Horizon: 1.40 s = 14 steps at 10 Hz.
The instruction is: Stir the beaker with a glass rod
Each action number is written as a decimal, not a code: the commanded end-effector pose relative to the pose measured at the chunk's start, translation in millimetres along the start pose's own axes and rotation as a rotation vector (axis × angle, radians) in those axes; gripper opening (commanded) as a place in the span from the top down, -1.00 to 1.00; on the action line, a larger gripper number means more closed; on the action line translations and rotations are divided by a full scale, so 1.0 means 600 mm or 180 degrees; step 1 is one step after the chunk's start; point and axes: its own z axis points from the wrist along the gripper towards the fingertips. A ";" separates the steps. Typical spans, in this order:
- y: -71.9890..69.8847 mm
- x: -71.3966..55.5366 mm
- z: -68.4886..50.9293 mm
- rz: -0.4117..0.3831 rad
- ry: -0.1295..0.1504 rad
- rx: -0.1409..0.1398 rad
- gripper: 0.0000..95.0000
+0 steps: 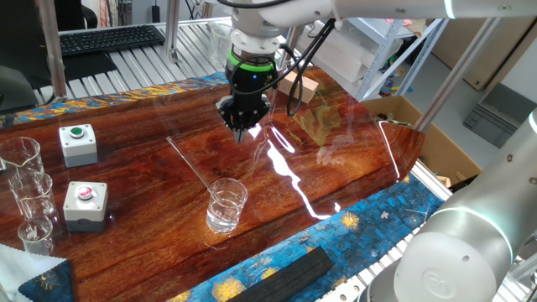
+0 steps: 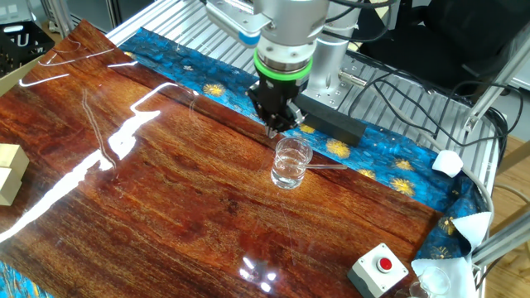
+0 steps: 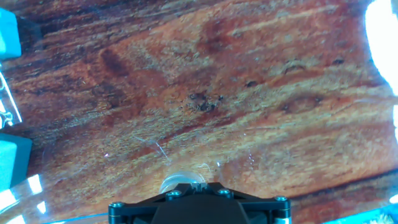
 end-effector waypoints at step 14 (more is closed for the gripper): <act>0.052 0.072 -0.001 0.0146 0.0101 0.0336 1.00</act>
